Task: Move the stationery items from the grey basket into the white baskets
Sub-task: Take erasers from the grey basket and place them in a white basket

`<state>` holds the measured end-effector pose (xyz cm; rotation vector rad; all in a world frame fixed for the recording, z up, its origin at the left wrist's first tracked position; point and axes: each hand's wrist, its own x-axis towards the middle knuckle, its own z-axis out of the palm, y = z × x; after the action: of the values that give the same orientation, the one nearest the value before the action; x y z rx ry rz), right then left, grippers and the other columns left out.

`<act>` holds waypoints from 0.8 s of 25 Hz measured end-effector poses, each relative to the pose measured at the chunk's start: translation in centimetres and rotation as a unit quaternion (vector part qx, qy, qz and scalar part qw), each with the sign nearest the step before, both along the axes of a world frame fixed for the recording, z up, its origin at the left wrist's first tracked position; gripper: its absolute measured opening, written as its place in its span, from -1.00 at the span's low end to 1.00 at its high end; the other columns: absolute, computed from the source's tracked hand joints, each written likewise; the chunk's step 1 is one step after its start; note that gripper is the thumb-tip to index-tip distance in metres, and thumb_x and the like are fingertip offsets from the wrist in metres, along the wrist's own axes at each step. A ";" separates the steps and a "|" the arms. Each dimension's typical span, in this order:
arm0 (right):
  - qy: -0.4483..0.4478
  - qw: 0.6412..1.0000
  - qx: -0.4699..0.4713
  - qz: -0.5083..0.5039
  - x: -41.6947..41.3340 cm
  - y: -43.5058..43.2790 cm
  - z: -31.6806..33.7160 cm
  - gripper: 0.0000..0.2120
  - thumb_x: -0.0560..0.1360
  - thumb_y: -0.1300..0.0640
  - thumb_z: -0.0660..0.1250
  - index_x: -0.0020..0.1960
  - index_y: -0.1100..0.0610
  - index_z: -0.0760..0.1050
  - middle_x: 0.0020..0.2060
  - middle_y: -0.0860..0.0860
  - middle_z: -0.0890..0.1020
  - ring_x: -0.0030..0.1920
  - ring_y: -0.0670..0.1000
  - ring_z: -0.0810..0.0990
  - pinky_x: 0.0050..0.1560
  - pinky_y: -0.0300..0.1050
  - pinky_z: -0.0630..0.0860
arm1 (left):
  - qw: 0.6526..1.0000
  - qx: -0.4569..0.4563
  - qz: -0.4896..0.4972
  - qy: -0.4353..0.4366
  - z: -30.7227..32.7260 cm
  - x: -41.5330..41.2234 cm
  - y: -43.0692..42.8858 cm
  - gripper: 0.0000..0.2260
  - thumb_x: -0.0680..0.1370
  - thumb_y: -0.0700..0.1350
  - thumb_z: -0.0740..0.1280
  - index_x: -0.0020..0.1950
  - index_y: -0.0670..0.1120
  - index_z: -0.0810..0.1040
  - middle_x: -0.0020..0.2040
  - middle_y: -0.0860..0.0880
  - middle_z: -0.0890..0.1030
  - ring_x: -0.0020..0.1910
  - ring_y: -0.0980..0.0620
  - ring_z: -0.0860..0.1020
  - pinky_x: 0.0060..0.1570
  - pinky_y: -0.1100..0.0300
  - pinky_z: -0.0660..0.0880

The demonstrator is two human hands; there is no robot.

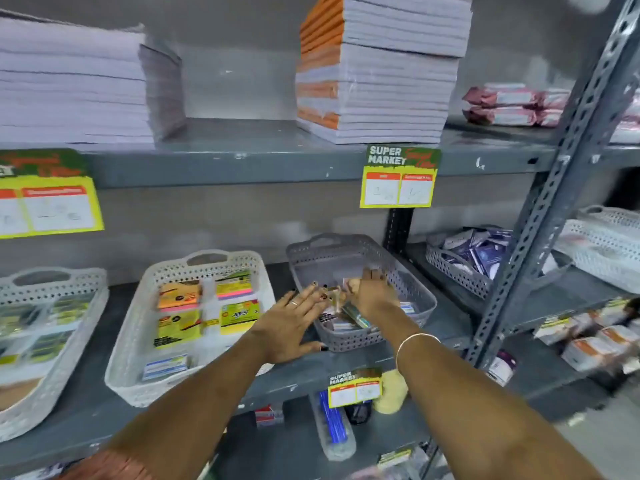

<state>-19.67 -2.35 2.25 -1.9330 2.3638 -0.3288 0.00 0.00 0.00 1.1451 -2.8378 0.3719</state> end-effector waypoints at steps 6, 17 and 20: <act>0.029 0.991 0.122 0.053 -1.1 -2.1 -1.8 -0.42 0.47 -0.13 0.31 0.35 0.20 0.38 0.33 0.19 0.42 0.33 0.17 0.39 0.24 0.00 0.46 | 0.999 0.017 -0.038 -0.019 -2.2 -1.8 -2.3 -0.20 0.43 0.39 -0.26 0.50 -0.09 0.07 0.51 -0.15 0.14 0.49 -0.12 0.05 0.42 -0.06 0.02; 0.048 0.976 0.213 0.006 -0.4 -2.6 -1.6 -0.11 0.40 -0.01 0.45 0.52 0.27 0.04 0.48 0.21 0.20 0.45 0.20 0.25 0.39 0.01 0.33 | 0.996 0.091 -0.003 0.012 -2.9 -2.6 -2.9 -0.45 0.60 0.18 -0.03 0.51 -0.07 0.01 0.54 -0.10 0.02 0.50 -0.04 -0.08 0.44 0.03 -0.10; 0.027 0.981 0.193 -0.009 -0.4 -2.8 -1.6 -0.09 0.37 -0.05 0.46 0.52 0.27 0.07 0.47 0.22 0.22 0.44 0.20 0.29 0.38 0.01 0.37 | 0.996 0.086 -0.007 0.014 -3.0 -2.6 -2.8 -0.47 0.61 0.16 0.00 0.50 -0.07 0.03 0.54 -0.10 0.04 0.50 -0.05 -0.07 0.44 0.02 -0.10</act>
<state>-20.06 -5.12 0.63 -1.7574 2.2667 0.1749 -2.63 -2.85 -2.95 1.1461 -2.8984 0.1106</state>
